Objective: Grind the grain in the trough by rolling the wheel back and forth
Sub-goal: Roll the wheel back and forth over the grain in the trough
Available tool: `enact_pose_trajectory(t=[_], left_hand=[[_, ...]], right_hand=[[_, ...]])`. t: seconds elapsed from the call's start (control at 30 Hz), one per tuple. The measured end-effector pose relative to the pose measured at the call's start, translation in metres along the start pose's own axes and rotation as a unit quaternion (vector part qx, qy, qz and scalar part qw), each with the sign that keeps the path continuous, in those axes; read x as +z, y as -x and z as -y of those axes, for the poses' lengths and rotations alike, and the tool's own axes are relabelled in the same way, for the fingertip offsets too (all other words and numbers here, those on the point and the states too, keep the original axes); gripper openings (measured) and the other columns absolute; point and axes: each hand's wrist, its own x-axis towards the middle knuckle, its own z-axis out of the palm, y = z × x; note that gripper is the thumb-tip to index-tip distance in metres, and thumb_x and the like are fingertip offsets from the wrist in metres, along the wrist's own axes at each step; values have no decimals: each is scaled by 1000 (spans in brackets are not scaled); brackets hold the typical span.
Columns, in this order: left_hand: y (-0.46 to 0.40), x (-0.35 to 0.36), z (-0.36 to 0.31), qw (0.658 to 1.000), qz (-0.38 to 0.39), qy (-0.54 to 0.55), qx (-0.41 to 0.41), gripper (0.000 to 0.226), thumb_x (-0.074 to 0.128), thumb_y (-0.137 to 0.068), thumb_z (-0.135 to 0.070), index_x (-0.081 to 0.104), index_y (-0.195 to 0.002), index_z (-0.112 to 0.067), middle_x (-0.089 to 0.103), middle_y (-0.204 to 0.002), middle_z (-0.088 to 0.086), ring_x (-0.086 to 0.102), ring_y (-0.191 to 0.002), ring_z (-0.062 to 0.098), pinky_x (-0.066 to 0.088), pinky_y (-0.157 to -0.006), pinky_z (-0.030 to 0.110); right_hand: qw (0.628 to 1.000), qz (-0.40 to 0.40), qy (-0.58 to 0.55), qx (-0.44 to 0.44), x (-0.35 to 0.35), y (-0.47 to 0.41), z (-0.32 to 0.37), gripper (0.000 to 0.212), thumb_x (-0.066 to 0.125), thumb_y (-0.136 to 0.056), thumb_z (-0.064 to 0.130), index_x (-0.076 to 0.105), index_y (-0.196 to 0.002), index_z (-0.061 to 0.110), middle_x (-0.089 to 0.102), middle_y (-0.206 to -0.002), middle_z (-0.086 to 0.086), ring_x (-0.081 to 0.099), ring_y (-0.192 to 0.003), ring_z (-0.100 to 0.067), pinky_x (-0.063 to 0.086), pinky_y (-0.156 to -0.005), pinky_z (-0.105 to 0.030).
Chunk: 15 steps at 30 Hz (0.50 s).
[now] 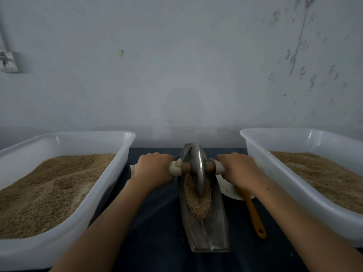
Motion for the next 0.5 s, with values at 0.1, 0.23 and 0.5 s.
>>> enact_pose_trajectory(t=[0.1, 0.23, 0.5], left_hand=[[-2, -9, 1, 996, 84, 11, 10, 25, 66, -76, -41, 58, -97, -28, 62, -91, -6, 57, -82, 16, 38, -67, 30], [-2, -16, 1, 989, 146, 27, 10, 30, 69, -74, -39, 60, -101, -28, 56, -85, -7, 52, -78, 15, 39, -69, 30], [2, -2, 0, 1000, 1, 14, 8, 20, 61, -82, -39, 53, -95, -25, 63, -94, -4, 60, -87, 19, 41, -70, 30]], right_hand=[[996, 86, -2, -9, -9, -1, -3, 16, 60, -85, 20, 56, -99, 26, 63, -97, 2, 60, -89, -18, 47, -76, -31], [988, 153, -5, -12, -17, -3, -3, 20, 64, -83, 21, 50, -95, 30, 58, -89, 4, 57, -82, -15, 41, -69, -28], [1000, -20, -4, -14, -1, 1, 0, 6, 52, -92, 23, 49, -89, 28, 64, -96, 2, 60, -89, -20, 48, -76, -34]])
